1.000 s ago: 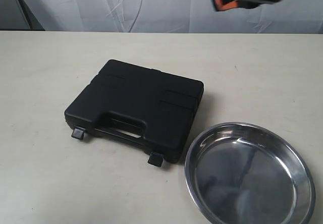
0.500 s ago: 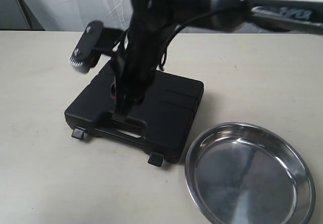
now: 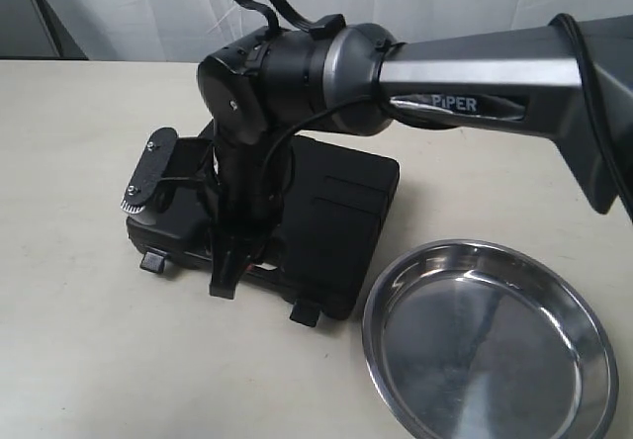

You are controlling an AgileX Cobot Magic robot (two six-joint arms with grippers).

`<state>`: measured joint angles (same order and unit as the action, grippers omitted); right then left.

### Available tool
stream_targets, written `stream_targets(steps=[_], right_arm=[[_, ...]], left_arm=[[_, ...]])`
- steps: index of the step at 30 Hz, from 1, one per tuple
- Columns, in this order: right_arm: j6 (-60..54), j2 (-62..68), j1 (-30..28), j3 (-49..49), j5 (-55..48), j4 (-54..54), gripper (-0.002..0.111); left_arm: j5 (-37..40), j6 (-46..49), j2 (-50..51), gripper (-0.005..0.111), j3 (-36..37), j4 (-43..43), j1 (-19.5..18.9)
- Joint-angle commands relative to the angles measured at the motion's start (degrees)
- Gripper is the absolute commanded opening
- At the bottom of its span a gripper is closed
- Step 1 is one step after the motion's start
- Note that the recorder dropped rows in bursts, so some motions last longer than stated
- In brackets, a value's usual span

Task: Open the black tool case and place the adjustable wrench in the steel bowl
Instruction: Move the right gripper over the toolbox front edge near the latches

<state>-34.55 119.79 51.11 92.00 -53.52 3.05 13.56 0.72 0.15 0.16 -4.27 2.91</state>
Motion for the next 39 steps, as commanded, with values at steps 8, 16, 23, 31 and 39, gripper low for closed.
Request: stream_targets(steps=[8, 16, 23, 31, 39], right_arm=[[0.1, 0.1, 0.3, 0.4, 0.1, 3.8, 0.043], [0.1, 2.1, 0.3, 0.4, 0.5, 3.6, 0.043], [0.1, 4.1, 0.3, 0.4, 1.9, 2.7, 0.043], [0.1, 4.8, 0.3, 0.4, 3.3, 2.1, 0.043], [0.1, 4.8, 0.3, 0.4, 4.2, 1.4, 0.032]], left_arm=[[0.1, -0.1, -0.1, 0.000, -0.2, 0.2, 0.1], [0.1, -0.1, -0.1, 0.000, -0.2, 0.2, 0.1], [0.1, -0.1, -0.1, 0.000, -0.2, 0.2, 0.1], [0.1, -0.1, -0.1, 0.000, -0.2, 0.2, 0.1], [0.1, -0.1, -0.1, 0.000, -0.2, 0.2, 0.1]])
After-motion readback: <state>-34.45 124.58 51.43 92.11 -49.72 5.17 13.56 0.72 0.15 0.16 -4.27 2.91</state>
